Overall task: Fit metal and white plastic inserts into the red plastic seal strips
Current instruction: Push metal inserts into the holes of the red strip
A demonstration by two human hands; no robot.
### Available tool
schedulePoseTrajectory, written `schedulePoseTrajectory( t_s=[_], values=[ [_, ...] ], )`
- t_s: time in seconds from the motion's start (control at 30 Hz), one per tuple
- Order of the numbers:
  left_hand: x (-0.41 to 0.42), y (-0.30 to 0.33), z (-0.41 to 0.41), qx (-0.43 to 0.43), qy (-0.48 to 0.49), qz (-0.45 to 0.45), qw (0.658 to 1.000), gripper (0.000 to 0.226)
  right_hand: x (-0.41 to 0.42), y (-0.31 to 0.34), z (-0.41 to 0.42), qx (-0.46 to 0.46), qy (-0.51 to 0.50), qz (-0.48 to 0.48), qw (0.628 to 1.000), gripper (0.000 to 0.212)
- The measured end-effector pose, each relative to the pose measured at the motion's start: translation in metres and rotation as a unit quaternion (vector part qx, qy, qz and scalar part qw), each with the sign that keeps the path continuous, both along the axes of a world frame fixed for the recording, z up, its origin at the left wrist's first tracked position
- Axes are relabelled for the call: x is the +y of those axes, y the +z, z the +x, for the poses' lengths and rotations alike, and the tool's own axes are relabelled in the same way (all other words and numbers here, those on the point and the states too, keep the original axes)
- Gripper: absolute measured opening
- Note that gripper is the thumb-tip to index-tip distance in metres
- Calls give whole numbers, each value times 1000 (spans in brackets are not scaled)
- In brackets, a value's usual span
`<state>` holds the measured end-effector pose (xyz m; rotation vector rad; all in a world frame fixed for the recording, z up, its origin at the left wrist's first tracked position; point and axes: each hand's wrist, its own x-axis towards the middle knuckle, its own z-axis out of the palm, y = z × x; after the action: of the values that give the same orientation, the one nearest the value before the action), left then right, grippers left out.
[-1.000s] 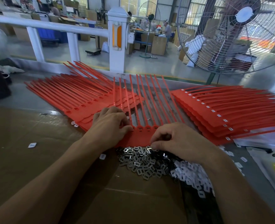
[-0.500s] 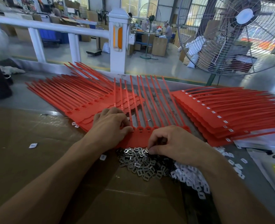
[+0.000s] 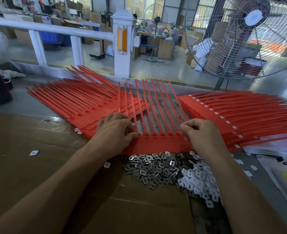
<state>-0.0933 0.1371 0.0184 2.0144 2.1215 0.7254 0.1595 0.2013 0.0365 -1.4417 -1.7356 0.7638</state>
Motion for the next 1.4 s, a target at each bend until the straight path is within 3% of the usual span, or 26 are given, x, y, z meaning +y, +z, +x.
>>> schedulePoseTrajectory(
  t_s=[0.37, 1.03, 1.27, 1.4],
  values=[
    [0, -1, 1, -1, 0, 4, 1000, 15, 13, -10, -3, -97, -38, -25, 994, 17],
    [-2, 1, 2, -8, -1, 7, 1000, 12, 20, -13, -9, -111, -65, -21, 991, 19],
    [-2, 0, 2, -11, -2, 9, 1000, 14, 14, -8, -3, -110, -43, -28, 993, 10],
    [-2, 0, 1, -8, -2, 4, 1000, 14, 2, 5, 2, -144, 33, 27, 989, 10]
  ],
)
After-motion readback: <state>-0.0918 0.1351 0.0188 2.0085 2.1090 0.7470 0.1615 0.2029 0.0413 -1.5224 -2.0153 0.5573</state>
